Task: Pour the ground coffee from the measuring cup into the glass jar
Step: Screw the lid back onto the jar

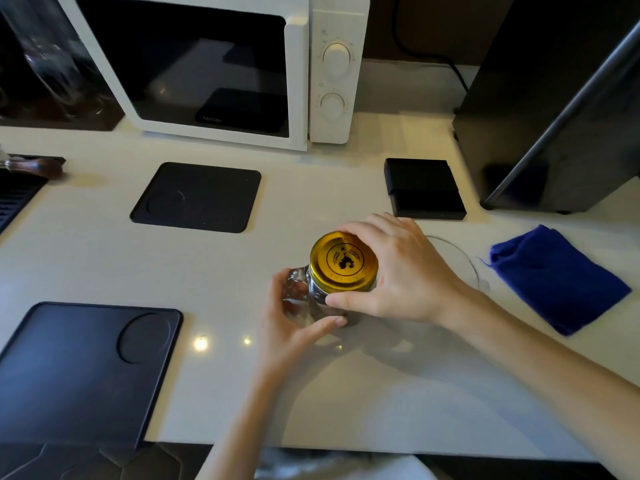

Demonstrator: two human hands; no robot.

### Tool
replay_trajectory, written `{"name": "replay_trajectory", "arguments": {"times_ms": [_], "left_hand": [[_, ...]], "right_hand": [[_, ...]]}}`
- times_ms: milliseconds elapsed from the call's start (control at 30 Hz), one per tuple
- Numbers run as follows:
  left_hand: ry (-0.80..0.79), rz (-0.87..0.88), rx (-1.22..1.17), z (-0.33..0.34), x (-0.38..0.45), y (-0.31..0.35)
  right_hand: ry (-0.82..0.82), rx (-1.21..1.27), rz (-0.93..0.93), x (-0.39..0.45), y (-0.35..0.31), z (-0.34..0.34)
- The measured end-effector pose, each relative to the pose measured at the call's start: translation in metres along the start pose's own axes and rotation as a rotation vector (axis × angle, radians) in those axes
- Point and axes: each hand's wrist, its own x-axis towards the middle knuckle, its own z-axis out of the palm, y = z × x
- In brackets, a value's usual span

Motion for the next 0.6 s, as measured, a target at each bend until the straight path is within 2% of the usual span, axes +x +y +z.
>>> {"name": "replay_trajectory", "arguments": {"times_ms": [133, 433, 600], "left_hand": [[0.008, 0.008, -0.037, 0.001, -0.002, 0.0], [0.038, 0.16, 0.161, -0.002, 0.047, 0.005], [0.014, 0.115, 0.211, 0.003, 0.093, 0.002]], "right_hand": [[0.055, -0.039, 0.003, -0.004, -0.003, 0.007], [0.045, 0.115, 0.065, 0.034, 0.011, -0.011], [0.053, 0.128, 0.094, 0.07, 0.029, -0.013]]}}
